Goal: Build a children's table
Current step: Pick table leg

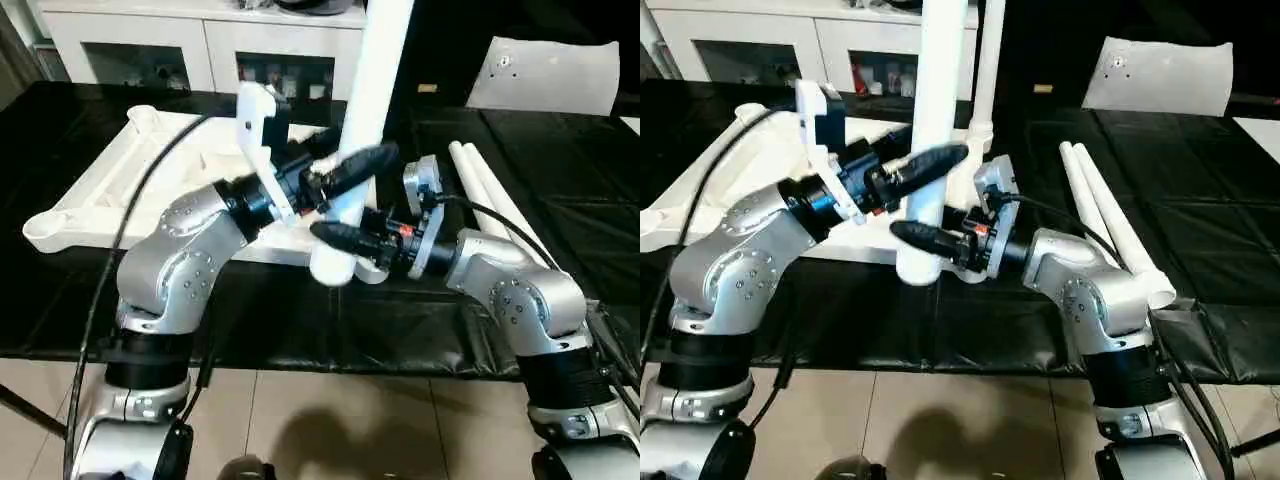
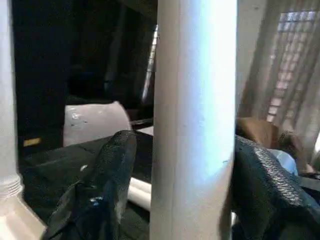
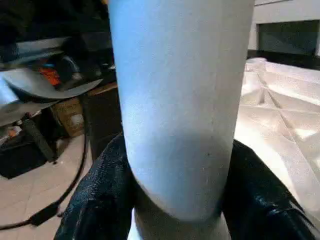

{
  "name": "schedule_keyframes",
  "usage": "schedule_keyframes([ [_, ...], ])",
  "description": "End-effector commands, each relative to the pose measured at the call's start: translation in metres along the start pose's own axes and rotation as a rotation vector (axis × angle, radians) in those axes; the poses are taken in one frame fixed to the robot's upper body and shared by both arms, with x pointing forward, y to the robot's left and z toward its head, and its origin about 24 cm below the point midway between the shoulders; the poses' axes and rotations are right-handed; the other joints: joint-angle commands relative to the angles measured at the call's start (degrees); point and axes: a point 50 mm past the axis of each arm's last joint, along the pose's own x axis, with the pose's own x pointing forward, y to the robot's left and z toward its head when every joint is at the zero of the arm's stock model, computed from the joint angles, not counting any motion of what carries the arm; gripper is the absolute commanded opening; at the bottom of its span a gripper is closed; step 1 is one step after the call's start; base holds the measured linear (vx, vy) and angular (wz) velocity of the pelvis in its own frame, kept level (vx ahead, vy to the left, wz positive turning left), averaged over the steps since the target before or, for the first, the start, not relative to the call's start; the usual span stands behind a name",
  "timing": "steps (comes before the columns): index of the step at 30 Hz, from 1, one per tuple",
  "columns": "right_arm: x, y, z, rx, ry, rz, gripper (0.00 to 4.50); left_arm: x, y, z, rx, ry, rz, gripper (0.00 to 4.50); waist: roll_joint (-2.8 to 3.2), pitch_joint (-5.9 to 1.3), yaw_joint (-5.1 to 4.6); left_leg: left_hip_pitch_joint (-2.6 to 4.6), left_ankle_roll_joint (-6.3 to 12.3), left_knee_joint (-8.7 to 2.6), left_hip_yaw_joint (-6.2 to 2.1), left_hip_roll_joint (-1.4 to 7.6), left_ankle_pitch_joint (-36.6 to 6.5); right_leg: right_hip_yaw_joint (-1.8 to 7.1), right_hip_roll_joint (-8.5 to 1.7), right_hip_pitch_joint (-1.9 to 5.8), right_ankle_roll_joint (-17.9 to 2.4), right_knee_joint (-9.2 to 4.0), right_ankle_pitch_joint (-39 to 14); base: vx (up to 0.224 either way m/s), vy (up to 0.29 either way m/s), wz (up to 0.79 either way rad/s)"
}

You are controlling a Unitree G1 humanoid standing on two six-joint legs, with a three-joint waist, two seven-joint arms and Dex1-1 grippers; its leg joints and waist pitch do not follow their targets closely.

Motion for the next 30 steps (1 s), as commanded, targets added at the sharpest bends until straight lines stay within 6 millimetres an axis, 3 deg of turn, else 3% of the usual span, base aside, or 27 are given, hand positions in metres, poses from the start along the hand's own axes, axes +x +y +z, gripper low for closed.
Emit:
schedule_keyframes([
  [1,-0.001,-0.001,0.004,-0.028,-0.020,-0.019,1.93,0.000,0.000,0.002,0.015,-0.012,0.048,2.48,-0.40,-3.85,-0.23,1.43,0.06,-3.98,-1.64,4.48,-5.85,3.19,-6.02,2.54,-12.03,-4.68,-3.39,0.000,0.000,0.00],
  [8,0.002,-0.002,0.002,-0.041,-0.021,-0.040,1.93,-0.001,-0.003,-0.008,0.020,0.013,0.105,1.93,-0.40,-3.79,-0.30,1.41,0.31,-4.03,-1.71,4.43,-6.26,3.16,-5.88,2.44,-11.18,-4.84,-4.39,0.000,0.000,0.00],
  [25,0.005,-0.005,0.005,-0.082,-0.020,-0.070,1.93,-0.001,0.001,-0.005,-0.004,0.005,0.125,1.82,-0.59,-3.77,-0.35,1.42,0.29,-4.02,-1.64,4.35,-6.24,3.17,-5.87,2.38,-11.17,-4.84,-4.29,0.000,0.000,0.00],
  [26,0.004,-0.005,0.006,-0.075,-0.025,-0.066,2.47,-0.001,0.001,-0.005,-0.003,0.005,0.124,1.82,-0.51,-3.78,-0.33,1.45,0.37,-4.03,-1.68,4.35,-6.14,3.16,-5.84,2.35,-11.14,-4.79,-4.35,0.000,0.000,0.00],
  [30,0.001,-0.006,0.011,-0.051,-0.036,-0.035,2.70,-0.001,0.004,-0.003,0.008,0.010,0.114,1.82,-0.52,-3.83,-0.36,1.45,0.65,-4.00,-1.65,4.35,-5.72,3.14,-5.85,2.40,-11.01,-4.71,-3.75,0.000,0.000,0.00],
])
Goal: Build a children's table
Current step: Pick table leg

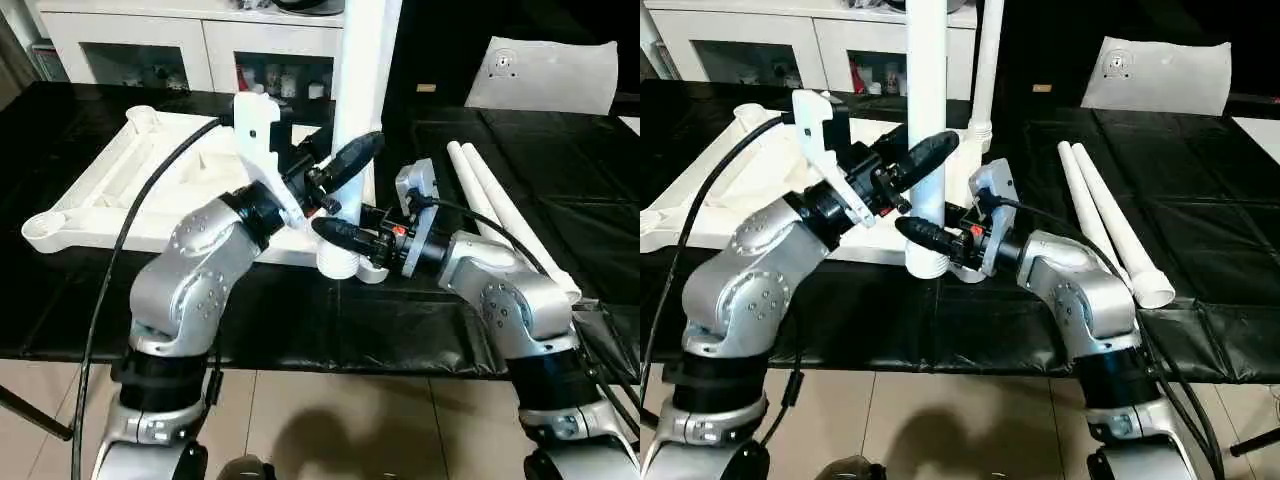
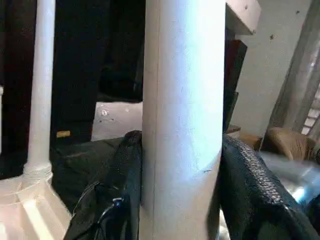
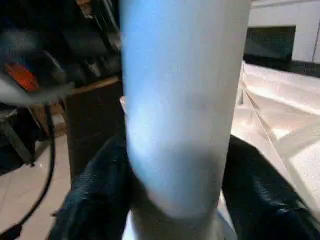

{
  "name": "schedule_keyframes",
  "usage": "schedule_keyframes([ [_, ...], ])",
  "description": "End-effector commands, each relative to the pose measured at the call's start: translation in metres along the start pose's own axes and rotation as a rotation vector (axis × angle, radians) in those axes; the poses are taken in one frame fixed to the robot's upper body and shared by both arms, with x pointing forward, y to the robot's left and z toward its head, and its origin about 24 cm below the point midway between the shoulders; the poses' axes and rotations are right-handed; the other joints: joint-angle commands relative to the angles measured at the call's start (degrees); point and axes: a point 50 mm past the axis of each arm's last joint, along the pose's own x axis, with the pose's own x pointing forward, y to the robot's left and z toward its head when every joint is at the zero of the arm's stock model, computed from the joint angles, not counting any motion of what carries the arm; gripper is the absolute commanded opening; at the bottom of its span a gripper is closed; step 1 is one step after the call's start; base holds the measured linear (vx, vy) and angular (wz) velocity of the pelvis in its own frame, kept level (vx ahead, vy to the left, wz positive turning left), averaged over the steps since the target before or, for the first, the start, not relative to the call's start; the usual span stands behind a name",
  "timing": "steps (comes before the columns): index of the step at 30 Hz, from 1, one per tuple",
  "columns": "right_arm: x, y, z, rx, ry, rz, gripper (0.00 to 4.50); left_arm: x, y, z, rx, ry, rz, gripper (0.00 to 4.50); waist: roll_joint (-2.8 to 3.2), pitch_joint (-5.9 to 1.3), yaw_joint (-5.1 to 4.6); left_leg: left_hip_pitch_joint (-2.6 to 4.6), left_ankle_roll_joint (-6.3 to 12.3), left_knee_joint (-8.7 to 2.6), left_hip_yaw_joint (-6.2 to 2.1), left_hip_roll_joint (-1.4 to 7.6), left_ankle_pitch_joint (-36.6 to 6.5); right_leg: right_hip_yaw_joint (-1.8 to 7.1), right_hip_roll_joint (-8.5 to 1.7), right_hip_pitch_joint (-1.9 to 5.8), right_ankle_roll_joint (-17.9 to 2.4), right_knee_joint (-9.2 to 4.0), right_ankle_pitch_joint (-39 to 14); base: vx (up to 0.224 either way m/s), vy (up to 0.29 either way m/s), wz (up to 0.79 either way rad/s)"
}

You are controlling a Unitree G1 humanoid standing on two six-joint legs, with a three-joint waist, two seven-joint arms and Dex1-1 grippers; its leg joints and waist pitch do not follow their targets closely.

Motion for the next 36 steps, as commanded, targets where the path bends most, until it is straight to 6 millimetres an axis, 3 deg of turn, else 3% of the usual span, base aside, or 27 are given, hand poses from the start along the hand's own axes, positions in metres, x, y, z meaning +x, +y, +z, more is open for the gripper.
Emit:
schedule_keyframes([
  [1,-0.003,-0.001,0.009,-0.006,-0.017,0.018,2.98,0.001,0.002,0.004,0.010,-0.002,-0.002,1.82,-0.59,-3.86,-0.27,1.50,0.67,-3.96,-1.66,4.33,-5.50,3.11,-5.79,2.40,-11.04,-4.67,-3.52,0.000,0.000,0.00],
  [8,-0.014,0.000,0.011,-0.016,0.086,0.121,3.10,0.004,-0.001,0.007,0.031,0.011,-0.094,1.82,-0.77,-3.87,-0.05,1.40,1.45,-3.85,-1.59,4.32,-4.64,3.06,-5.90,2.53,-11.50,-4.58,-2.75,0.000,0.000,0.00],
  [9,-0.015,0.000,0.010,-0.018,0.100,0.124,3.10,0.004,-0.002,0.008,0.031,0.010,-0.110,1.82,-1.14,-3.87,-0.16,1.40,1.58,-3.83,-1.53,4.33,-4.74,3.08,-5.93,2.55,-11.69,-4.64,-2.94,0.000,0.000,0.00],
  [11,-0.016,-0.002,0.009,-0.021,0.120,0.131,3.10,0.005,-0.006,0.008,0.030,0.008,-0.138,1.82,-0.97,-3.86,-0.03,1.38,1.60,-3.76,-1.57,4.34,-4.56,3.06,-6.04,2.57,-11.95,-4.61,-3.26,0.000,0.000,0.00],
  [23,-0.016,-0.001,0.010,0.004,0.131,0.195,3.10,0.005,-0.021,0.007,0.041,0.017,-0.284,1.82,-1.38,-3.86,-0.05,1.46,2.24,-3.65,-1.48,4.46,-3.47,3.09,-6.06,2.62,-13.16,-4.25,-0.64,0.000,0.000,0.00],
  [28,-0.017,-0.001,0.010,0.009,0.136,0.205,2.71,0.005,-0.022,0.007,0.048,0.024,-0.298,1.82,-1.39,-3.79,-0.05,1.55,1.83,-3.72,-1.50,4.49,-3.79,3.04,-5.98,2.57,-13.07,-4.31,-1.86,0.000,0.000,0.00],
  [29,-0.017,0.000,0.010,0.012,0.134,0.207,2.37,0.005,-0.022,0.007,0.051,0.027,-0.306,1.82,-1.44,-3.79,-0.06,1.52,1.83,-3.71,-1.48,4.45,-3.73,3.06,-6.00,2.59,-13.02,-4.31,-1.78,0.000,0.000,0.00],
  [36,-0.017,0.000,0.010,0.017,0.128,0.215,1.99,0.004,-0.023,0.005,0.059,0.041,-0.318,1.82,-1.41,-3.87,-0.07,1.47,1.86,-3.63,-1.48,4.42,-3.38,3.06,-5.97,2.67,-13.15,-4.19,-1.05,0.000,0.000,0.00],
])
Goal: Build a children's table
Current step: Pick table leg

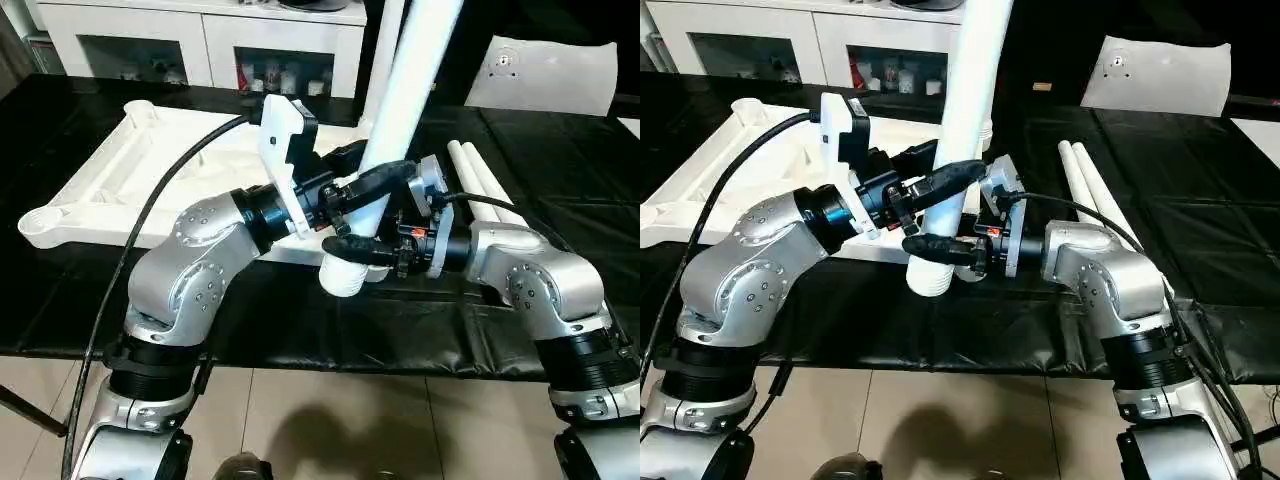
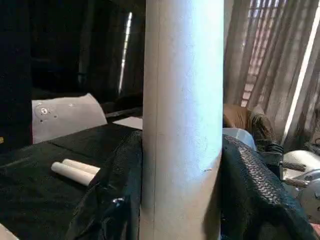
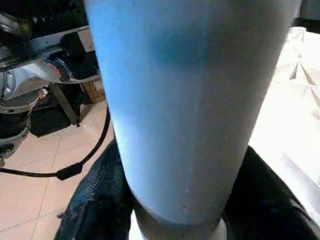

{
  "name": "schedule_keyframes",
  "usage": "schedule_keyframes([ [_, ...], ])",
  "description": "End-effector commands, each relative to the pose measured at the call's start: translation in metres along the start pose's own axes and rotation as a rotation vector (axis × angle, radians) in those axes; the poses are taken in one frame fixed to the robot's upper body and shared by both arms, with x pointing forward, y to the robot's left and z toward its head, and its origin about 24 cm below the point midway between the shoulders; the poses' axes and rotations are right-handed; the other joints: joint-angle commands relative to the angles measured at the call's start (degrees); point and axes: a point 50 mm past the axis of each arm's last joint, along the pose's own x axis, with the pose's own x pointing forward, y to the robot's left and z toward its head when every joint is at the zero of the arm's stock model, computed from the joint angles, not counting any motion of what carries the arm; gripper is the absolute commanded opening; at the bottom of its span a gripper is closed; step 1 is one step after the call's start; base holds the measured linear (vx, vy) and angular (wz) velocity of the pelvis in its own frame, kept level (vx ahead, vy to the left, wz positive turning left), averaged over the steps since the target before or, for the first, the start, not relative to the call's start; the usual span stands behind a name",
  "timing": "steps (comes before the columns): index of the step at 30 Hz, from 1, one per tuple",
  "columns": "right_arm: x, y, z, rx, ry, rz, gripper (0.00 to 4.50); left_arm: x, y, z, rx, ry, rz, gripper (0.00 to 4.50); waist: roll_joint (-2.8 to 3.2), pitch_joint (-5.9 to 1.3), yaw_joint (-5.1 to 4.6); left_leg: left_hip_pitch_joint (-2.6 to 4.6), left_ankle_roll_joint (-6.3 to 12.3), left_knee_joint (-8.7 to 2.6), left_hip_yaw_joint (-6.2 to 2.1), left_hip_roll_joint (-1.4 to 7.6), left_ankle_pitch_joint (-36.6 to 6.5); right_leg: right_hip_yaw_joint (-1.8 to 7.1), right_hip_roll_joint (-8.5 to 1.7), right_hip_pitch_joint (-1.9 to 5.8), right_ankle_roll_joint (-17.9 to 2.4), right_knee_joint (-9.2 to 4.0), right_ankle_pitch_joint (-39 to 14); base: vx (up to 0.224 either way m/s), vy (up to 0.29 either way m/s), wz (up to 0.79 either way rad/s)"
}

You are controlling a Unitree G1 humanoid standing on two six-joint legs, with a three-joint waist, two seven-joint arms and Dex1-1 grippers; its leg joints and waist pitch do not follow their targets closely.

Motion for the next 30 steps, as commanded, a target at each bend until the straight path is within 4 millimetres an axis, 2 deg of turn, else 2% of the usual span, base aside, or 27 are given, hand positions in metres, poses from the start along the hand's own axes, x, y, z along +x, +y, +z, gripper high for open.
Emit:
schedule_keyframes([
  [1,-0.002,0.000,0.004,-0.001,-0.014,0.014,1.94,0.002,-0.004,0.003,0.027,-0.006,-0.030,1.82,-0.46,-4.34,-0.18,1.48,1.86,-3.65,-1.51,4.44,-3.23,3.06,-5.96,2.70,-13.16,-4.18,-0.68,0.000,0.000,0.00],
  [10,0.002,0.004,-0.001,-0.002,-0.020,0.017,1.90,0.004,-0.001,0.005,0.035,-0.018,0.021,1.82,-0.42,-4.37,-0.13,1.51,1.91,-3.60,-1.52,4.46,-3.17,3.05,-5.95,2.71,-13.33,-4.13,-0.18,0.000,0.000,0.00],
  [13,0.004,0.005,-0.004,-0.010,-0.024,0.007,1.90,0.005,-0.002,0.009,-0.036,-0.068,0.028,1.82,-0.37,-4.38,-0.13,1.51,1.72,-3.57,-1.46,4.46,-3.43,3.08,-5.95,2.69,-13.70,-4.11,0.26,0.000,0.000,0.00],
  [14,0.006,0.005,-0.005,-0.022,-0.041,-0.002,1.90,0.006,-0.006,0.012,-0.073,-0.091,-0.002,2.52,-0.21,-4.43,-0.01,1.49,1.57,-3.55,-1.51,4.46,-3.45,3.04,-6.07,2.75,-13.87,-4.06,0.40,0.000,0.000,0.00],
  [18,0.008,0.006,-0.010,-0.017,-0.032,-0.013,1.89,0.008,-0.018,0.017,-0.124,-0.127,-0.090,2.59,-0.17,-4.45,0.00,1.44,1.58,-3.56,-1.60,4.47,-3.44,2.96,-6.03,2.82,-14.62,-3.97,1.20,0.000,0.000,0.00],
  [20,0.010,0.007,-0.013,0.000,-0.036,-0.023,1.89,0.012,-0.023,0.021,-0.168,-0.173,-0.106,2.91,-0.06,-4.31,-0.07,1.47,1.54,-3.63,-1.57,4.47,-4.19,3.02,-5.96,2.79,-14.41,-4.09,0.33,0.000,0.000,0.00],
  [23,0.012,0.008,-0.013,0.000,-0.051,-0.037,1.89,0.015,-0.027,0.022,-0.195,-0.191,-0.126,2.95,-0.14,-4.24,-0.02,1.49,1.19,-3.71,-1.62,4.50,-4.97,3.06,-5.95,2.77,-14.03,-4.33,-1.11,0.000,0.000,0.00],
  [26,0.015,0.007,-0.016,0.009,-0.060,-0.069,1.89,0.021,-0.035,0.019,-0.176,-0.161,-0.150,3.36,0.07,-4.19,-0.12,1.55,0.74,-3.79,-1.69,4.47,-5.56,3.09,-5.92,2.72,-13.17,-4.52,-2.59,0.000,0.000,0.00],
  [30,0.017,0.008,-0.017,0.013,-0.075,-0.080,1.89,0.022,-0.039,0.021,-0.208,-0.199,-0.163,3.48,0.19,-4.26,-0.06,1.54,0.20,-3.81,-1.70,4.52,-5.42,3.15,-5.94,2.79,-12.97,-4.40,-1.26,0.000,0.000,0.00],
])
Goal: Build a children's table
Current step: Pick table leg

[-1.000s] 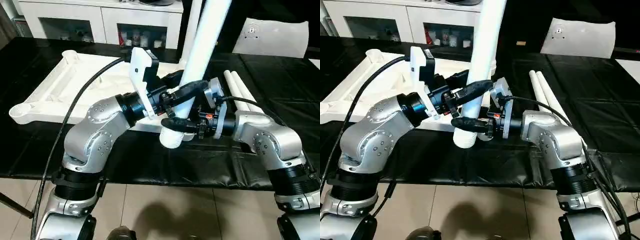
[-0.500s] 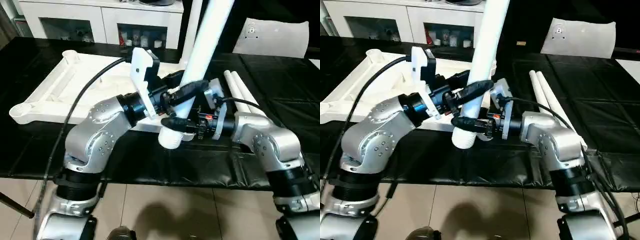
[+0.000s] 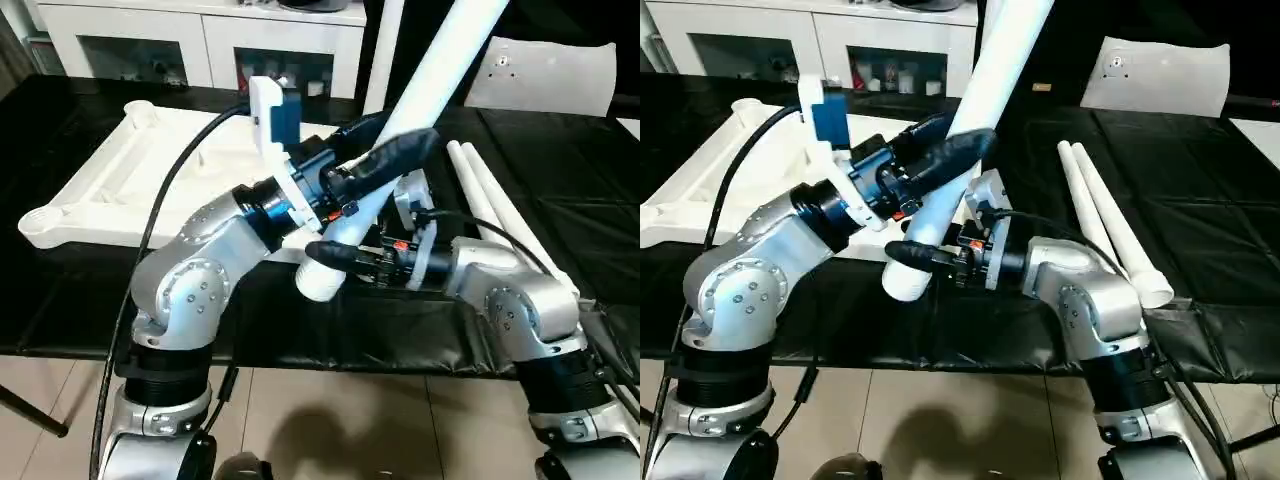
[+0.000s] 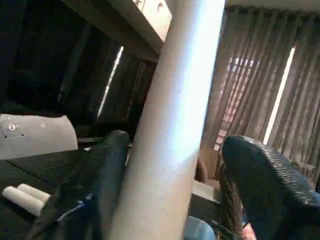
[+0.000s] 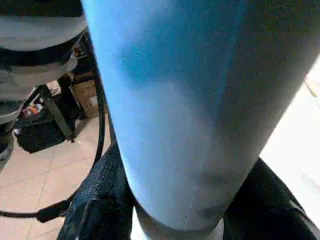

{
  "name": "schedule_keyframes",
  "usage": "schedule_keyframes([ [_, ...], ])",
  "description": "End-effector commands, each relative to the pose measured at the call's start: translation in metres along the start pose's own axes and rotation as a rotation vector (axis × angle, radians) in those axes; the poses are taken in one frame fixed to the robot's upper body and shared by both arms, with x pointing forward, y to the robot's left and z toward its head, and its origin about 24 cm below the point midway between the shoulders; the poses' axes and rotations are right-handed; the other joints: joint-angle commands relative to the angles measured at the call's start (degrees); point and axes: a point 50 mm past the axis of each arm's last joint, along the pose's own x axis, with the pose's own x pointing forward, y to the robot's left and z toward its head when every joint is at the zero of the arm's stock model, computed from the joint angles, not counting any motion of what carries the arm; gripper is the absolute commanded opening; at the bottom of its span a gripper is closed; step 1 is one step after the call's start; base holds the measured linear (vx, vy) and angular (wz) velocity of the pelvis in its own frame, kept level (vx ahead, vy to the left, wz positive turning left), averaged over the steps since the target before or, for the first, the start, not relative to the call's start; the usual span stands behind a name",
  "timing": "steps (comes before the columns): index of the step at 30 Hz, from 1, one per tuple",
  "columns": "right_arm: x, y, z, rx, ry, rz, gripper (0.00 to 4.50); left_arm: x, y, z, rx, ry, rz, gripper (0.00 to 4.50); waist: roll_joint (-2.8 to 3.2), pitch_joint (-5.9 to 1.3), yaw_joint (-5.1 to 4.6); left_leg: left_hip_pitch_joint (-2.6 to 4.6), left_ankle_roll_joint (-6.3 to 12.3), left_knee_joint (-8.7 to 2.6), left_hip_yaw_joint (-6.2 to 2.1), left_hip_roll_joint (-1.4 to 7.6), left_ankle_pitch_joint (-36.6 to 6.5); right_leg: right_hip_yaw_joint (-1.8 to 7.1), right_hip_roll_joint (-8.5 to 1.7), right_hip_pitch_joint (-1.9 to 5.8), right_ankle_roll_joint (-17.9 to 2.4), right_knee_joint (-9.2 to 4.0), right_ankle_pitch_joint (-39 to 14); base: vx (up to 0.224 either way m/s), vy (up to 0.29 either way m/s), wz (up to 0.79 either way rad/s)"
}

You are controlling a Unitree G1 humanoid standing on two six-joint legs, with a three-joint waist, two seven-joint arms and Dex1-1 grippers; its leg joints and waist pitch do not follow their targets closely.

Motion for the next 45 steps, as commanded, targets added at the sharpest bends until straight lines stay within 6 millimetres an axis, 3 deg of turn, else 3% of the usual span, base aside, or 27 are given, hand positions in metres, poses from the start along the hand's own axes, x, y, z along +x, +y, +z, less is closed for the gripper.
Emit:
schedule_keyframes([
  [1,0.000,-0.001,-0.003,0.015,0.005,-0.037,1.89,0.012,-0.023,0.001,-0.038,-0.024,-0.123,3.64,0.12,-4.25,-0.17,1.48,0.22,-3.89,-1.71,4.52,-5.39,3.11,-5.86,2.76,-13.00,-4.35,-0.99,0.000,0.000,0.00],
  [2,0.000,0.000,-0.003,0.019,-0.008,-0.043,1.89,0.012,-0.023,0.002,-0.053,-0.041,-0.115,3.76,0.08,-4.28,-0.16,1.50,0.28,-3.85,-1.68,4.49,-5.34,3.11,-5.91,2.79,-13.12,-4.37,-0.55,0.000,0.000,0.00],
  [3,0.001,0.000,-0.002,0.030,-0.035,-0.059,1.89,0.011,-0.022,0.004,-0.070,-0.069,-0.095,3.79,0.74,-4.26,-0.21,1.44,0.07,-3.83,-1.77,4.49,-5.52,3.12,-5.89,2.72,-13.50,-4.27,-0.08,0.000,0.000,0.00],
  [5,0.001,0.000,0.002,0.045,-0.102,-0.093,1.89,0.008,-0.016,0.009,-0.104,-0.134,-0.039,4.06,0.40,-4.29,-0.29,1.42,-0.01,-3.87,-1.78,4.47,-6.13,3.14,-5.90,2.81,-13.82,-4.39,-0.09,0.000,0.000,0.00],
  [7,-0.002,-0.001,0.004,0.055,-0.111,-0.137,1.89,0.005,-0.010,0.015,-0.097,-0.174,0.012,4.19,0.45,-4.22,-0.32,1.53,-0.31,-3.99,-1.80,4.48,-6.81,3.09,-5.80,2.75,-13.79,-4.59,-1.25,0.000,0.000,0.00],
  [9,-0.007,-0.001,0.005,0.035,-0.118,-0.200,1.89,-0.003,-0.001,0.021,-0.095,-0.216,0.077,4.24,0.89,-4.12,-0.34,1.55,-1.03,-4.06,-1.86,4.41,-7.31,3.11,-5.62,2.72,-12.69,-4.71,-2.25,0.000,0.000,0.00],
  [12,-0.012,0.001,0.004,0.017,-0.112,-0.236,1.89,-0.010,0.004,0.021,-0.070,-0.203,0.134,4.28,0.67,-4.06,-0.40,1.62,-1.65,-4.22,-1.91,4.34,-8.75,3.15,-5.64,2.79,-11.12,-4.94,-4.57,0.000,0.000,0.00],
  [15,-0.019,0.007,0.001,-0.008,-0.112,-0.301,1.89,-0.027,0.013,0.012,0.018,-0.115,0.262,4.28,0.79,-4.12,-0.54,1.67,-1.65,-4.35,-2.01,4.53,-7.70,3.25,-5.45,2.59,-9.28,-4.81,-3.15,0.000,0.000,0.00],
  [16,-0.024,0.011,0.000,-0.028,-0.116,-0.358,1.89,-0.042,0.020,0.004,0.099,-0.042,0.375,4.28,1.06,-4.13,-0.52,1.74,-1.77,-4.33,-2.05,4.44,-7.88,3.22,-5.41,2.45,-8.99,-4.83,-3.35,0.000,0.000,0.00],
  [19,-0.030,0.012,-0.003,-0.076,-0.078,-0.467,1.89,-0.062,0.030,-0.008,0.182,0.074,0.532,4.28,1.27,-3.92,-0.86,1.86,-3.28,-4.75,-2.22,4.44,-10.52,3.24,-5.23,2.22,-7.46,-5.13,-7.01,0.000,0.000,0.00],
  [20,-0.038,0.013,-0.008,-0.080,-0.060,-0.588,1.89,-0.086,0.037,-0.020,0.243,0.178,0.675,4.28,1.54,-3.71,-1.16,1.91,-4.30,-5.02,-2.35,4.45,-12.38,3.30,-5.13,1.99,-6.56,-5.41,-9.50,0.000,0.000,0.00],
  [21,-0.043,0.013,-0.013,-0.073,-0.043,-0.653,1.89,-0.091,0.036,-0.023,0.267,0.196,0.697,4.28,1.16,-3.66,-1.39,1.86,-4.36,-5.03,-2.19,4.27,-13.03,3.35,-5.04,1.96,-6.33,-5.52,-10.37,0.000,0.000,0.00],
  [25,-0.052,0.014,-0.025,-0.041,-0.016,-0.774,1.89,-0.114,0.036,-0.034,0.345,0.254,0.835,4.28,1.34,-3.49,-1.63,1.98,-4.97,-5.25,-2.42,4.37,-15.75,3.46,-5.17,1.57,-6.34,-5.89,-13.28,0.000,0.000,0.00],
  [29,-0.065,0.014,-0.031,-0.038,-0.047,-0.923,1.89,-0.141,0.036,-0.048,0.338,0.255,1.005,4.28,0.82,-3.37,-2.07,1.74,-4.50,-5.24,-2.44,4.29,-16.58,3.61,-5.46,1.47,-5.95,-6.07,-14.93,0.000,0.000,0.00],
  [34,-0.075,0.011,-0.030,-0.089,-0.082,-1.022,1.89,-0.146,0.031,-0.060,0.333,0.285,1.018,4.28,0.80,-3.22,-2.37,1.82,-4.38,-5.24,-2.38,4.15,-17.44,3.67,-5.29,1.06,-4.62,-6.31,-16.46,0.000,0.000,0.00],
  [36,-0.078,0.011,-0.031,-0.079,-0.072,-1.048,1.89,-0.149,0.031,-0.062,0.355,0.292,1.039,4.28,1.05,-3.19,-2.49,1.91,-4.50,-5.31,-2.47,4.19,-18.20,3.62,-5.10,0.97,-4.71,-6.27,-15.56,0.000,0.000,0.00],
  [39,-0.075,0.013,-0.037,-0.023,-0.054,-0.995,1.89,-0.148,0.032,-0.064,0.358,0.291,1.038,4.28,1.27,-3.13,-2.68,1.88,-4.30,-5.30,-2.52,4.04,-18.92,3.65,-5.05,1.00,-4.63,-6.34,-15.28,0.000,0.000,0.00],
  [40,-0.072,0.015,-0.040,0.010,-0.060,-0.975,1.89,-0.146,0.033,-0.065,0.349,0.285,1.033,4.28,0.87,-3.14,-2.76,1.77,-4.16,-5.31,-2.51,4.07,-18.77,3.67,-5.09,1.09,-4.61,-6.35,-15.33,0.000,0.000,0.00],
  [45,-0.067,0.013,-0.041,0.020,-0.096,-1.008,1.89,-0.137,0.034,-0.065,0.367,0.282,0.990,4.28,0.99,-3.20,-3.05,1.74,-4.13,-5.29,-2.53,4.14,-18.04,3.66,-5.21,1.00,-5.44,-6.20,-14.89,0.000,0.000,0.00],
])
